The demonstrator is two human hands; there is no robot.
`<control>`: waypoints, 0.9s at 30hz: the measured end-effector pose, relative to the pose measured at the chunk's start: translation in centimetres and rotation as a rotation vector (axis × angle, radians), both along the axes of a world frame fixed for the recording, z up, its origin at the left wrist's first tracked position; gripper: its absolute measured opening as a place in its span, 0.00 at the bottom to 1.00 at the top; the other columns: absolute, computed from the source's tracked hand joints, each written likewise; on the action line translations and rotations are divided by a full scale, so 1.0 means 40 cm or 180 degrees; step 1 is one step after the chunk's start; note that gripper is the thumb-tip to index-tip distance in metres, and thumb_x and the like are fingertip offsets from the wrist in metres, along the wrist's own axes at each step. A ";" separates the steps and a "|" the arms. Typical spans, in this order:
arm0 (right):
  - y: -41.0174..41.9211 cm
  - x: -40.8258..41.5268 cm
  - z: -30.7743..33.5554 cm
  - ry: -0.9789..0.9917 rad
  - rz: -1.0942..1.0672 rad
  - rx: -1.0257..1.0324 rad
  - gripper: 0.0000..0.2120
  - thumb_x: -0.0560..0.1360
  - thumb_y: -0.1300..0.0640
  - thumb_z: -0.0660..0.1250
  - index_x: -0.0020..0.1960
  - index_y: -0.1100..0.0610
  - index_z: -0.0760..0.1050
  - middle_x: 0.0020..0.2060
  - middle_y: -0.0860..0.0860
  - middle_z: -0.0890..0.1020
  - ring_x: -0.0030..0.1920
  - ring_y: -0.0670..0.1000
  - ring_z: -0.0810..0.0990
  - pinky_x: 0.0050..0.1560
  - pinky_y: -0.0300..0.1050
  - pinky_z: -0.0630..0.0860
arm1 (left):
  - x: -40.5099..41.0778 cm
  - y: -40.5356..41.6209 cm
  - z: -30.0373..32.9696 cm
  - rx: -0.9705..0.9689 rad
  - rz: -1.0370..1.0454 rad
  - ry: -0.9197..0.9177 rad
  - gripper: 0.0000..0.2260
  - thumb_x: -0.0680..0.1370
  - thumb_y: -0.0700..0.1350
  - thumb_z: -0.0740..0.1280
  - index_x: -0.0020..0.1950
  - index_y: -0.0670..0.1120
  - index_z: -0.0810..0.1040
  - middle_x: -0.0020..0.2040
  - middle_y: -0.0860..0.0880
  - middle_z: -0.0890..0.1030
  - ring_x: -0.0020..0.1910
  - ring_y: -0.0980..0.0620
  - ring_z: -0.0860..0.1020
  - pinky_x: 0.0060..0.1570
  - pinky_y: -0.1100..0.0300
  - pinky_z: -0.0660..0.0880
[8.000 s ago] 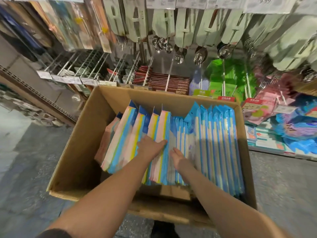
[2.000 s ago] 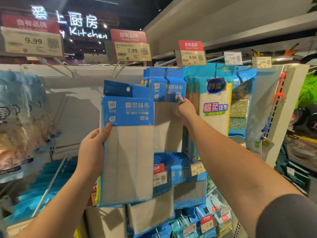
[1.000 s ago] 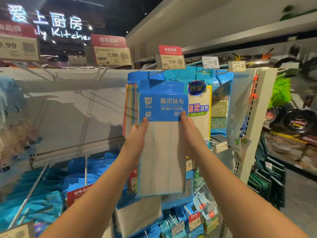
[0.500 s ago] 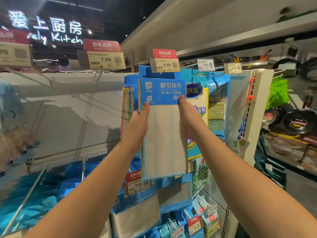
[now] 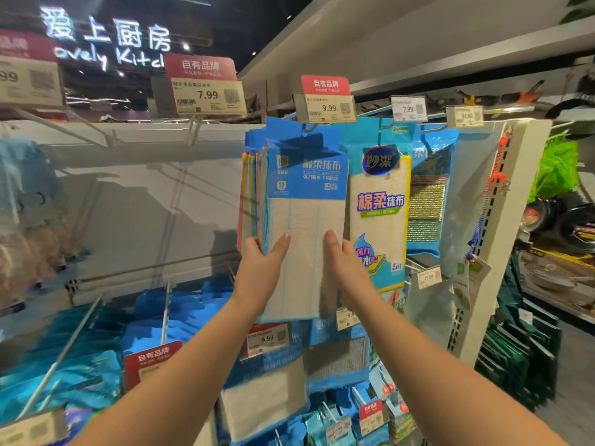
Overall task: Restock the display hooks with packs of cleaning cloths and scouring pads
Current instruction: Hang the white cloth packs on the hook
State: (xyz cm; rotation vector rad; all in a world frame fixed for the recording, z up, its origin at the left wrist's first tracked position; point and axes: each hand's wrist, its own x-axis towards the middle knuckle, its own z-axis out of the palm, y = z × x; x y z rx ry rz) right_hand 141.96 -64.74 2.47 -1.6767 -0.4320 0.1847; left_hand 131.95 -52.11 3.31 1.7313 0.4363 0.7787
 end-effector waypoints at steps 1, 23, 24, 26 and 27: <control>0.004 -0.003 -0.024 0.0012 -0.0057 0.0022 0.24 0.79 0.33 0.53 0.63 0.50 0.68 0.56 0.49 0.75 0.57 0.51 0.73 0.56 0.48 0.69 | 0.003 0.002 -0.013 0.0031 0.0048 -0.0017 0.18 0.80 0.61 0.66 0.60 0.51 0.67 0.55 0.55 0.78 0.53 0.54 0.80 0.50 0.53 0.78; 0.165 0.117 0.015 0.0275 -0.0457 -0.0372 0.35 0.81 0.36 0.53 0.76 0.60 0.61 0.72 0.59 0.69 0.70 0.62 0.69 0.68 0.53 0.65 | 0.159 0.119 -0.039 -0.0375 0.0332 0.0333 0.20 0.80 0.56 0.67 0.63 0.45 0.67 0.57 0.45 0.79 0.46 0.53 0.76 0.37 0.57 0.69; 0.164 0.110 0.017 0.0318 -0.0506 -0.0420 0.35 0.81 0.35 0.53 0.76 0.61 0.61 0.72 0.59 0.69 0.70 0.62 0.69 0.69 0.54 0.65 | 0.150 0.121 -0.037 -0.0397 0.0288 0.0398 0.22 0.79 0.58 0.68 0.63 0.45 0.67 0.58 0.45 0.79 0.48 0.50 0.77 0.41 0.56 0.71; 0.159 0.090 0.026 0.0418 -0.0637 -0.0614 0.36 0.81 0.36 0.52 0.76 0.64 0.59 0.72 0.61 0.69 0.71 0.62 0.69 0.70 0.54 0.66 | 0.131 0.126 -0.037 -0.0429 0.0238 0.0490 0.31 0.78 0.63 0.68 0.69 0.42 0.66 0.63 0.43 0.77 0.58 0.44 0.77 0.54 0.52 0.74; 0.154 0.072 0.031 0.0433 -0.0696 -0.0704 0.37 0.81 0.37 0.52 0.76 0.65 0.59 0.73 0.62 0.68 0.71 0.62 0.69 0.70 0.53 0.66 | 0.114 0.126 -0.035 -0.0445 0.0227 0.0548 0.35 0.77 0.64 0.67 0.73 0.41 0.65 0.66 0.42 0.76 0.62 0.42 0.77 0.59 0.50 0.74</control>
